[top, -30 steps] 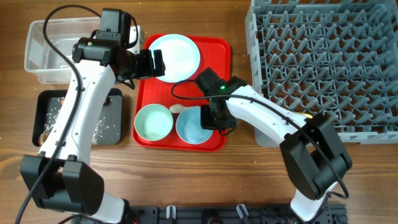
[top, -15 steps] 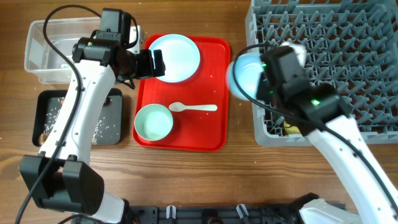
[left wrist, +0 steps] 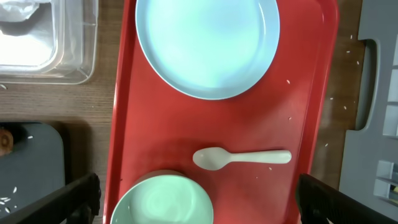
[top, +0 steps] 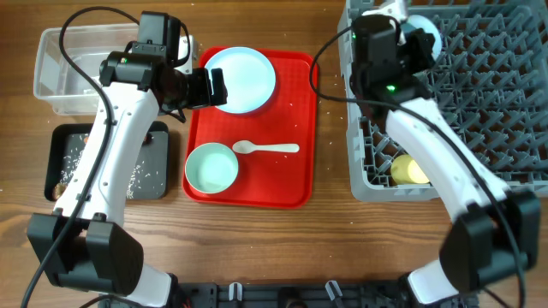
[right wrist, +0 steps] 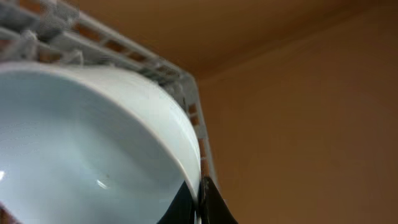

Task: Sort waste into correct bins and load items into the dishwasher rack
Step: 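Carry the blue bowl into the dish rack and release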

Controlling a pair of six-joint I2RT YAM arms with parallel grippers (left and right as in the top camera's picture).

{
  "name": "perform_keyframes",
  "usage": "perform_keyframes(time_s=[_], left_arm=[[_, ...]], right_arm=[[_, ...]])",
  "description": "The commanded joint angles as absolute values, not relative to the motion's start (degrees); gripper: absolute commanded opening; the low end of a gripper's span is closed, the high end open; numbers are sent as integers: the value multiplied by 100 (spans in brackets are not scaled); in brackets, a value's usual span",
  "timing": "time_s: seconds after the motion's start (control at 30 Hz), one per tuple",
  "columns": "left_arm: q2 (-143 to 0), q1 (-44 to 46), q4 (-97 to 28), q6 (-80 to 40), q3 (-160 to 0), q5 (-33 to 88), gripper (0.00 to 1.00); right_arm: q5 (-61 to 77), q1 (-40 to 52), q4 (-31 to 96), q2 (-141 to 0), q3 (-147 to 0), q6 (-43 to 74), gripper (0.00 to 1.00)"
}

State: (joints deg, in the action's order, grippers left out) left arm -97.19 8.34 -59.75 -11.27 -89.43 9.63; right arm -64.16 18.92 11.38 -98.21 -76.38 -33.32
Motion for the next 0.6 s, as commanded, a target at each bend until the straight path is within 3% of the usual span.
perform_keyframes(time_s=[0.0, 0.23, 0.57], left_arm=[[-9741, 840, -5964, -1118, -9002, 932, 100], [-9741, 840, -5966, -1118, -9002, 930, 100], [-9741, 840, -5966, -1118, -9002, 932, 100]], right_arm=[[-6731, 1903, 248, -10302, -7677, -4383, 4], [-6302, 1822, -1671, -10960, -7677, -5260, 4], [-6254, 1791, -1883, -11638, -7675, -5210, 4]])
